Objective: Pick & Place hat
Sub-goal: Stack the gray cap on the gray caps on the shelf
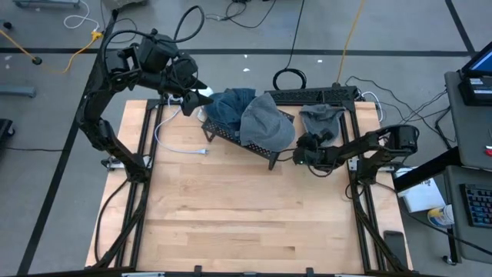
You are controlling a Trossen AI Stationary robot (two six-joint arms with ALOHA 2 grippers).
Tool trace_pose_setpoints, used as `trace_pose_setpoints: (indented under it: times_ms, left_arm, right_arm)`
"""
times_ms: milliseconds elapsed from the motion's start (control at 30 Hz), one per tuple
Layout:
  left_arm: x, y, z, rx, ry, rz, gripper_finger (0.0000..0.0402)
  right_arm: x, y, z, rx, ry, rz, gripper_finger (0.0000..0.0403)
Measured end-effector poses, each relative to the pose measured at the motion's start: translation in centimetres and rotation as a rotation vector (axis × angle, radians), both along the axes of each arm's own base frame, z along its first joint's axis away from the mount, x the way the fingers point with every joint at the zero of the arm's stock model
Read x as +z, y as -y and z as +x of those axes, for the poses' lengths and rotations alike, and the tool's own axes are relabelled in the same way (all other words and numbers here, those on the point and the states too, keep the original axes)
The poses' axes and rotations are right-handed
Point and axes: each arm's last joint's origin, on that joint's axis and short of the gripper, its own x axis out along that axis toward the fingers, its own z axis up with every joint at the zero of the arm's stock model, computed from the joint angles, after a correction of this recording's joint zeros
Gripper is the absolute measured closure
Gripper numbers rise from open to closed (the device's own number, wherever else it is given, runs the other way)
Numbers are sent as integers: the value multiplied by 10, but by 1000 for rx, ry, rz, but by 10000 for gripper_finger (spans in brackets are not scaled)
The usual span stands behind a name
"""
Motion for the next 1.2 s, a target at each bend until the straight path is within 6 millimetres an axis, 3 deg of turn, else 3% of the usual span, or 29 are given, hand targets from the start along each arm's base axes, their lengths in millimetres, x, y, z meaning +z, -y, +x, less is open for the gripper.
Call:
trace_pose_setpoints:
  times_ms: [267, 500, 667, 933, 1200]
  left_arm:
    - [1, -1, 1, 7, 12, 7, 115]
    - [3, -1, 2, -12, 32, 39, 128]
    - [3, -1, 2, -25, 29, 55, 124]
    - [2, -1, 1, -13, 20, 32, 111]
    - [0, 0, 0, 20, 5, -46, 121]
  right_arm:
    - [22, -37, 12, 139, -117, 197, 397]
    - [43, -78, 4, 94, -195, 352, 397]
    - [52, -109, 0, 181, -215, 529, 397]
    - [80, -154, -7, 418, -173, 819, 397]
    - [119, -179, -26, 684, 13, 1059, 397]
